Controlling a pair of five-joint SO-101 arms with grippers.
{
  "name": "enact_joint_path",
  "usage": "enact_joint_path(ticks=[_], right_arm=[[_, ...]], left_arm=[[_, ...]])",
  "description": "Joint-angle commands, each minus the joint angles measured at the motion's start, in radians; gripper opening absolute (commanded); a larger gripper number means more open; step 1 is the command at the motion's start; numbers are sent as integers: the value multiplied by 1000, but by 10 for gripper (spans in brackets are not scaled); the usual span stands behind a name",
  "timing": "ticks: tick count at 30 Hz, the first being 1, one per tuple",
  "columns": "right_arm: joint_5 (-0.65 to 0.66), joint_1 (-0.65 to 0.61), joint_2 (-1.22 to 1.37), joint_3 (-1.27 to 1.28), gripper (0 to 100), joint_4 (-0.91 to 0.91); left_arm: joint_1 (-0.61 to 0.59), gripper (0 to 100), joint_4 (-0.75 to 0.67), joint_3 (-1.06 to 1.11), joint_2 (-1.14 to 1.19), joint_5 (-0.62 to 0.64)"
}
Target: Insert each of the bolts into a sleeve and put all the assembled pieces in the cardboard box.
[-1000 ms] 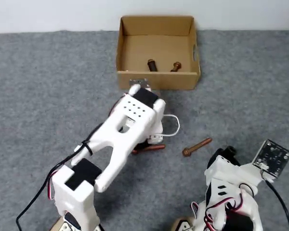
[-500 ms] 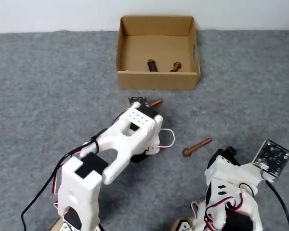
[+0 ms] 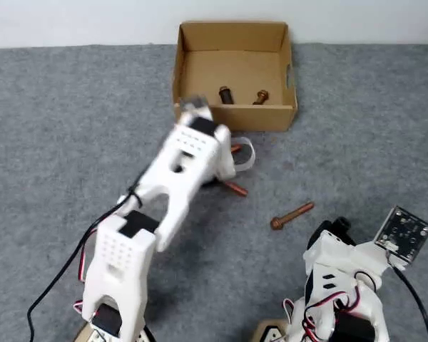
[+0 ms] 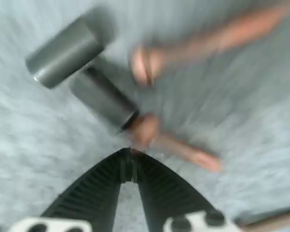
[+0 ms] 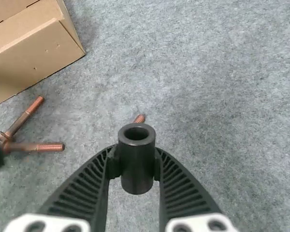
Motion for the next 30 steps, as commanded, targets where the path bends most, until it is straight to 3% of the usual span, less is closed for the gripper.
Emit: enact_joint_path(ticks=[1, 9, 14, 20, 30], right_arm=[[5, 10, -4, -6, 8, -5], [5, 10, -4, -6, 8, -5], [5, 10, -4, -5, 8, -5], [5, 7, -4, -5, 8, -5], [5, 7, -4, -5, 8, -5]], left_arm=[[29, 6, 109, -127, -18, -3], [80, 8, 218, -199, -11, 86], [44, 33, 101, -197, -9, 112], [18, 227, -15, -200, 31, 106], [-14, 235, -126, -202, 172, 89]])
